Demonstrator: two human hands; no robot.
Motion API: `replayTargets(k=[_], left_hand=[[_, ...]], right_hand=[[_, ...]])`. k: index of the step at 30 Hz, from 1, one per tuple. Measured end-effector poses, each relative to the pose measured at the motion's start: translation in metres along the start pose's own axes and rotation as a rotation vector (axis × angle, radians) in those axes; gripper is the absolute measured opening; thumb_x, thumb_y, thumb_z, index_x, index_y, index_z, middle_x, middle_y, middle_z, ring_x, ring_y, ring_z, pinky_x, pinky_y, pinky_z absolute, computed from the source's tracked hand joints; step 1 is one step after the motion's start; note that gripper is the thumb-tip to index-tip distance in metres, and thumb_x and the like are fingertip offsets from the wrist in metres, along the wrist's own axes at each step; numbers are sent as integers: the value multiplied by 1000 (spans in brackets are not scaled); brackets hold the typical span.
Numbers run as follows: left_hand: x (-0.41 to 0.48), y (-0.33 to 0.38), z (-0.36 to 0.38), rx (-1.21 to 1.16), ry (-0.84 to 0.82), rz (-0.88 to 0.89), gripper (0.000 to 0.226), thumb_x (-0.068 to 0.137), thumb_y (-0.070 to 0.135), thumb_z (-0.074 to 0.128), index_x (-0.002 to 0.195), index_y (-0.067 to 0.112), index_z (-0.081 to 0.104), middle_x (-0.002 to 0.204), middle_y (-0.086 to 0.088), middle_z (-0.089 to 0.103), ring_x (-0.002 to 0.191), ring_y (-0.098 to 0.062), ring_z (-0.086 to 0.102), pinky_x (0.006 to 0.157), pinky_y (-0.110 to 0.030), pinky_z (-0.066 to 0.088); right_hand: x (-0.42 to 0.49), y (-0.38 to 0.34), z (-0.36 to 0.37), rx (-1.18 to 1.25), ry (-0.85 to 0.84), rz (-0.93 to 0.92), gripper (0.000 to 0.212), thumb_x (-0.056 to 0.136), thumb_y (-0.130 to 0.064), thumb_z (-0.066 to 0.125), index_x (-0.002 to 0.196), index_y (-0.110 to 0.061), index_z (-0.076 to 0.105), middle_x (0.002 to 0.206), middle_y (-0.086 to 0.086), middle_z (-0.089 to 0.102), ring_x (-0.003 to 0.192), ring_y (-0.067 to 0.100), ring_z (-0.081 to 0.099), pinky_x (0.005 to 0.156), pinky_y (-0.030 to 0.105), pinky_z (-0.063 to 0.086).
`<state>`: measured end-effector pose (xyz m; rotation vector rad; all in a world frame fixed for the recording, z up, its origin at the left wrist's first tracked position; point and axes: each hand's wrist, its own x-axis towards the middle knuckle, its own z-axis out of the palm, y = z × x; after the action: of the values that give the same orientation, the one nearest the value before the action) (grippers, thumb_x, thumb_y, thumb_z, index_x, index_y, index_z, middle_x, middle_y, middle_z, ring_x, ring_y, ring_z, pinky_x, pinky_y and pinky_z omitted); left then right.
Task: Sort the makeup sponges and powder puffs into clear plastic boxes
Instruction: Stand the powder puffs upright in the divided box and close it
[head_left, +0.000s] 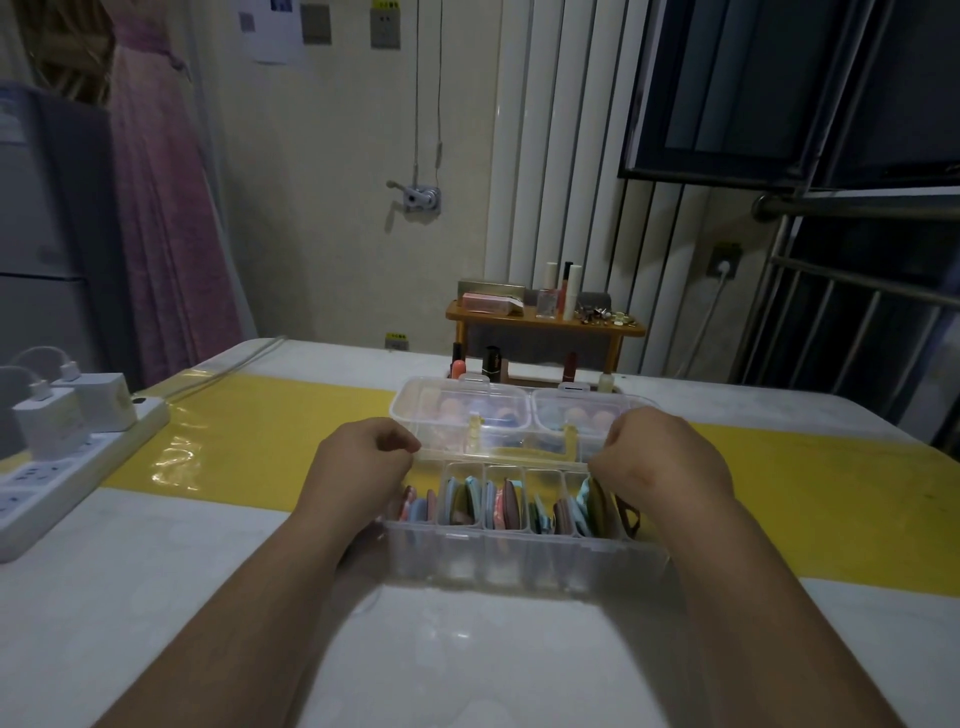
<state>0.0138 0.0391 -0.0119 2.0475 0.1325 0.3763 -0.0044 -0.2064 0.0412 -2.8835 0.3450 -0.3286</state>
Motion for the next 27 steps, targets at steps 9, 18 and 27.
replayTargets(k=[9,18,27], left_hand=[[7,0,-10,-20,-65,-36,31,83,-1,53,75,25,70,88,-4,71,74,-30,65,55,-41,59],[20,-14,-29,161,-34,-130,48,83,-12,44,67,22,74,90,-5,71,92,-24,64,74,-31,52],[15,-16,-32,573,-265,-222,11,53,26,68,58,17,74,60,-2,69,71,-24,69,73,-32,58]], right_hand=[[-18,-24,18,308,10,-309,7,93,-25,58,93,-28,64,88,-6,65,76,7,57,62,24,47],[-17,-25,24,322,3,-362,10,94,-27,57,94,-29,66,91,-8,63,79,9,58,73,32,56],[-16,-24,24,343,24,-376,10,94,-26,57,93,-30,66,93,-7,65,81,8,59,73,29,54]])
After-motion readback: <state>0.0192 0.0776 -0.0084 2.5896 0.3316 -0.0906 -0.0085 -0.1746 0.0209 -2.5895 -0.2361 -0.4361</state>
